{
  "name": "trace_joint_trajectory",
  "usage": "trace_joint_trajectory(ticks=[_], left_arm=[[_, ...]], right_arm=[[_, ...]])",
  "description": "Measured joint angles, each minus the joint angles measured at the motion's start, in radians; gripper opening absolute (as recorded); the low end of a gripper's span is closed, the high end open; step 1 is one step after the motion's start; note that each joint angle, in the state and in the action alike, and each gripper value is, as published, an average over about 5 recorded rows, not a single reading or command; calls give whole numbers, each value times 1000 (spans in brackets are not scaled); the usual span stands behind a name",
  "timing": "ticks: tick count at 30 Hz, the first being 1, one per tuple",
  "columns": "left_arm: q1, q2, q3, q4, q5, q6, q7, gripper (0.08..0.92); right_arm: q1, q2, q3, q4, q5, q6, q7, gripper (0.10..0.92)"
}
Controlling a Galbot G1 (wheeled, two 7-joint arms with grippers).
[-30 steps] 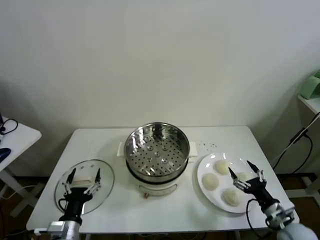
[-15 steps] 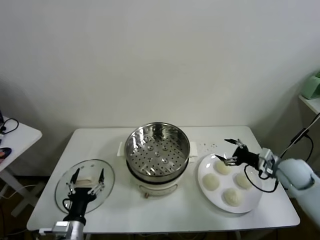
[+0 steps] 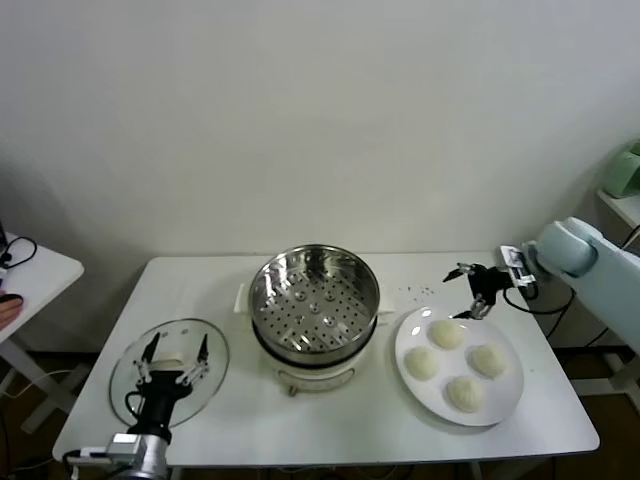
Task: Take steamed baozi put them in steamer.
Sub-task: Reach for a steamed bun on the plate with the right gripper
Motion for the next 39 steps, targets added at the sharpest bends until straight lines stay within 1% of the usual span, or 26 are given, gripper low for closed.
trace_joint_trajectory(ticks=[6,13,22,39], left_arm=[[-13,7,-6,-4,-7,22,-16,823],[-16,17,-15,-8,-15,40,-27,823],[-15,17,-20,-14,-18,51,-33,823],[-8,12,-25,-6,-22,43,-31,823]], right_arm=[[61,77,-106,-58,-67,10,-40,823],[44,113,-145,-79,-133,15,-48,823],[-48,135,-117,-104,-198,23,-14,823],[-140,188,-34,-189,-265,48,57,823]])
